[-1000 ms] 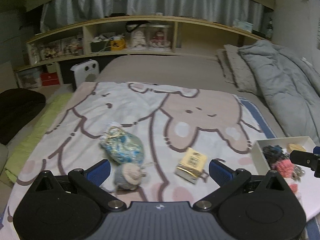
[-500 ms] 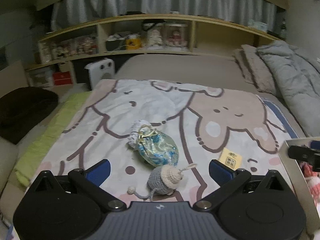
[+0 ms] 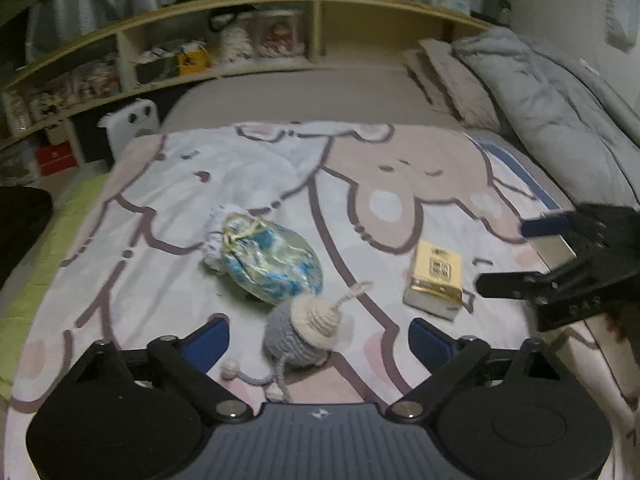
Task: Organize objects
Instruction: 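Grasp gray crochet doll with left tool while right tool grasps yellow tissue pack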
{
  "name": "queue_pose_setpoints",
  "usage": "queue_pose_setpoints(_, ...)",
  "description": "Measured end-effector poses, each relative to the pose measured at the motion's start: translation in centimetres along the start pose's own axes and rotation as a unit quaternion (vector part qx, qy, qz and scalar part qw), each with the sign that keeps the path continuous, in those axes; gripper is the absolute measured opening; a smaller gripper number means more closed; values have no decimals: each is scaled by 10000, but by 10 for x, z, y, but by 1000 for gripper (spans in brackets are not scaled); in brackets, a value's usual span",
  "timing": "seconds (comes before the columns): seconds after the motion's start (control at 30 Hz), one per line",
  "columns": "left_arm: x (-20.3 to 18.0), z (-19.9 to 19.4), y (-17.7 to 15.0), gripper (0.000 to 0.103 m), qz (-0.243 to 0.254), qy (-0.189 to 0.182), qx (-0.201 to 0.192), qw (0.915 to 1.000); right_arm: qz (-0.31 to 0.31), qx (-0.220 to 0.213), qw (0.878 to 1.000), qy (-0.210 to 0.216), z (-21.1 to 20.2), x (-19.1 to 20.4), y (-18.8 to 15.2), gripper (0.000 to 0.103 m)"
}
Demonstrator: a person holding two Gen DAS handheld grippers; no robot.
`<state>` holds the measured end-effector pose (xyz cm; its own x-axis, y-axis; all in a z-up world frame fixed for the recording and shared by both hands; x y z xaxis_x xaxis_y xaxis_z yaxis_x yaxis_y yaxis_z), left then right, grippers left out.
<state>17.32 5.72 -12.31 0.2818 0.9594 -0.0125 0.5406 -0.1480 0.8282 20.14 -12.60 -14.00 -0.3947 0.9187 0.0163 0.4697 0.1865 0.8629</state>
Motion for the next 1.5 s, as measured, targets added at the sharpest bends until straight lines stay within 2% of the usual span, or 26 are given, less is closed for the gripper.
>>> queue_pose_setpoints(0.17, 0, 13, -9, 84, -91, -95, 170, 9998, -177, 115, 9994, 277, 25, 4, -3, 103)
queue_pose_setpoints(0.47, 7, 36, -23, 72, -164, -70, 459, 9988, 139, 215, 9975, 653, 61, 6, -8, 103)
queue_pose_setpoints(0.6, 10, 42, -29, 70, -243, -101, 565, 9981, 339, 410, 9930, 1053, 61, 11, -15, 103)
queue_pose_setpoints(0.77, 13, 42, -28, 66, -244, -78, 557, 9981, 264, 740, 9868, 1419, 42, 18, -23, 103)
queue_pose_setpoints(0.97, 12, 45, -28, 60, -171, -3, 531, 9984, 257, 754, 9930, 872, 46, 14, -22, 102)
queue_pose_setpoints(1.1, 11, 48, -32, 59, -32, 34, 533, 9986, 57, 775, 9946, 681, 56, 16, -24, 94)
queue_pose_setpoints(1.2, 11, 52, -35, 59, 4, 100, 554, 9984, -16, 904, 9938, 647, 60, 18, -29, 79)
queue_pose_setpoints(1.23, 11, 54, -36, 59, -14, 116, 548, 9984, -13, 904, 9941, 598, 59, 16, -30, 76)
queue_pose_setpoints(1.5, 18, 60, -36, 59, -585, 204, 589, 9963, 369, 837, 9942, 559, 54, 11, -31, 75)
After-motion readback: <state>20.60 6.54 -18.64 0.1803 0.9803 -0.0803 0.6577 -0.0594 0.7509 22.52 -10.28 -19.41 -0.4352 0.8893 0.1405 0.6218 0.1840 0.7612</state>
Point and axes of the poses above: each gripper's, at about its wrist camera, not at the fingertips, and z roughly the way its jaws point, x to its left, y to its top, the point moved 10 cm from there along z, roughly the way its jaws point, and after that the axes turned 11 degrees about -x, right-handed, at the moved point
